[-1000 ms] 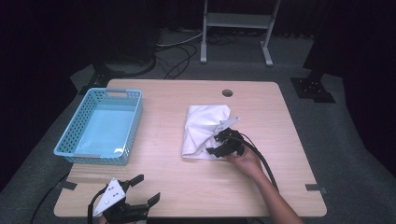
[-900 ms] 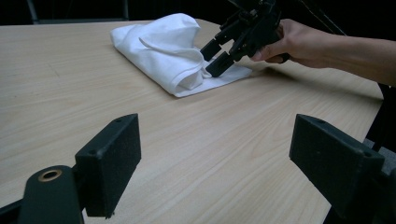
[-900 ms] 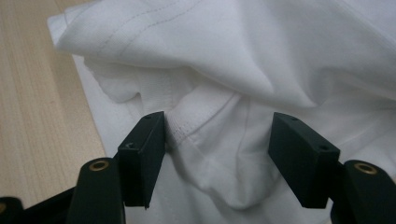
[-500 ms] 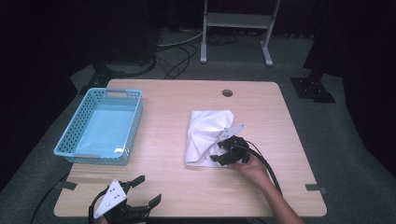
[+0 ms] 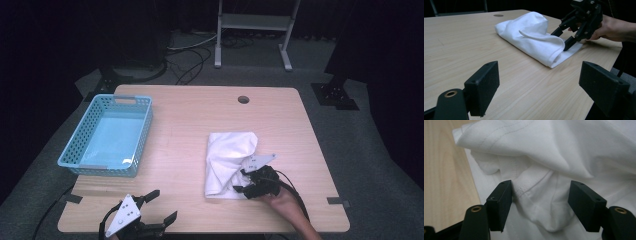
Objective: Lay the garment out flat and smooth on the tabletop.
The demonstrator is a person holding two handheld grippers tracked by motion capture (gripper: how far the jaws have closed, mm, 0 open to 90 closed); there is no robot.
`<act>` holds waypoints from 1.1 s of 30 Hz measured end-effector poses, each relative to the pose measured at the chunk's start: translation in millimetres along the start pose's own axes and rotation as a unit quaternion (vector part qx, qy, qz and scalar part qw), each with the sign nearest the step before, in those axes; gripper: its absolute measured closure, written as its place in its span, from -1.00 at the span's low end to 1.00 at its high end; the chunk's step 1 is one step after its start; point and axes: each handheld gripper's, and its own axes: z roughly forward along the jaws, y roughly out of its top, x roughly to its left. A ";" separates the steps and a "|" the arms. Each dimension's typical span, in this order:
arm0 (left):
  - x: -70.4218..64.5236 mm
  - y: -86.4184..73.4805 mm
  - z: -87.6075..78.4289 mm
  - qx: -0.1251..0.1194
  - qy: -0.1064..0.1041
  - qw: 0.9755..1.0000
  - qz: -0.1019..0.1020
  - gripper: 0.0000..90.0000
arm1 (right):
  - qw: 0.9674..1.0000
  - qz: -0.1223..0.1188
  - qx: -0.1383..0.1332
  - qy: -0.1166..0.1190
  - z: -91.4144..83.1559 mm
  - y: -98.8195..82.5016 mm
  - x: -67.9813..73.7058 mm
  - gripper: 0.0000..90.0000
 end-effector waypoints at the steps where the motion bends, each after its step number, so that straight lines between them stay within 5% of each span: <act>1: -0.9 0.1 0.7 0.000 -0.001 1.000 0.001 -0.64 | 1.000 -0.001 -0.001 0.001 -1.8 -2.2 2.1 -0.22; 22: -21.7 10.5 23.7 0.013 -0.046 0.998 0.030 -0.64 | 1.000 -0.013 -0.021 0.012 -40.6 -49.2 45.3 -0.23; 33: -38.0 34.4 66.7 0.028 -0.101 0.992 0.074 -0.64 | 0.999 -0.021 -0.024 0.022 -50.9 -61.3 52.1 -0.24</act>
